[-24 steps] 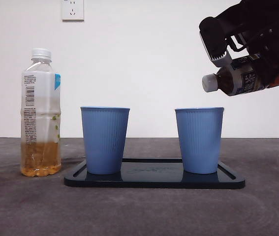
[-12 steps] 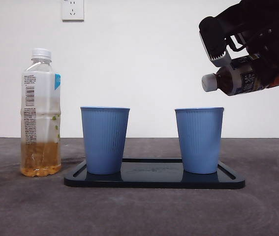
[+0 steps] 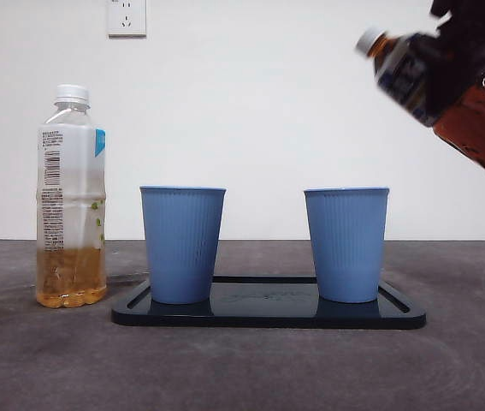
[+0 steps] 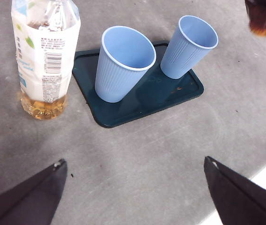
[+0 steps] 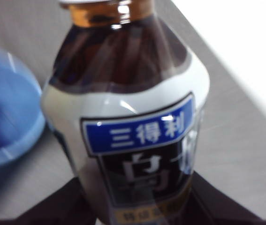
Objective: Pour the drink into the cup
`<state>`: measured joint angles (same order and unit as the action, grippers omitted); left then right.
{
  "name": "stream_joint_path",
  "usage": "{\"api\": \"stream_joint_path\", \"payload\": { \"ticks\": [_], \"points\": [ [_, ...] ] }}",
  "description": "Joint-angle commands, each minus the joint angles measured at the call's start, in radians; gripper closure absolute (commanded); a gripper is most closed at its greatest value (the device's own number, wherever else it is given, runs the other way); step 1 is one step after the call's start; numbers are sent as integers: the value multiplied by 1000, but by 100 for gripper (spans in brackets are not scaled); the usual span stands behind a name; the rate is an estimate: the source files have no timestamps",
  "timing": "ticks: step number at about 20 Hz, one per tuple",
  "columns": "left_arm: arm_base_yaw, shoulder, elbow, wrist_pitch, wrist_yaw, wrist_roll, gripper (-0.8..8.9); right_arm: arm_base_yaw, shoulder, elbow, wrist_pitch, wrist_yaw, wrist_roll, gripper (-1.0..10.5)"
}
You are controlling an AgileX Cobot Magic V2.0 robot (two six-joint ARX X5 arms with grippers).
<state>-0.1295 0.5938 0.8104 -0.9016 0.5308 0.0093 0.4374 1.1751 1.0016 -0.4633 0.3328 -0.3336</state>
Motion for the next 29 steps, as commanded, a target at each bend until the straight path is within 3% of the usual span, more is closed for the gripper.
{"api": "stream_joint_path", "payload": {
  "ticks": [1, 4, 9, 13, 24, 26, 29],
  "points": [
    [-3, 5, 19, 4, 8, 9, 344, -66, -43, 24, 64, -124, 239, 838],
    [-3, 5, 19, 4, 8, 9, 344, -126, -90, -58, 148, -225, 299, 838],
    [-3, 5, 19, 5, 8, 9, 344, -161, -147, -274, 467, -335, 426, 838],
    [-3, 4, 19, 4, 8, 9, 344, -161, -127, -403, 676, -352, 489, 838],
    [-3, 4, 19, 2, 8, 9, 344, -167, 95, -473, 954, -359, 490, 830],
    [-3, 4, 19, 2, 8, 9, 344, -167, 131, -473, 972, -359, 486, 759],
    [-3, 4, 19, 3, 8, 9, 344, -171, 151, -473, 990, -359, 477, 741]
  ]
}}
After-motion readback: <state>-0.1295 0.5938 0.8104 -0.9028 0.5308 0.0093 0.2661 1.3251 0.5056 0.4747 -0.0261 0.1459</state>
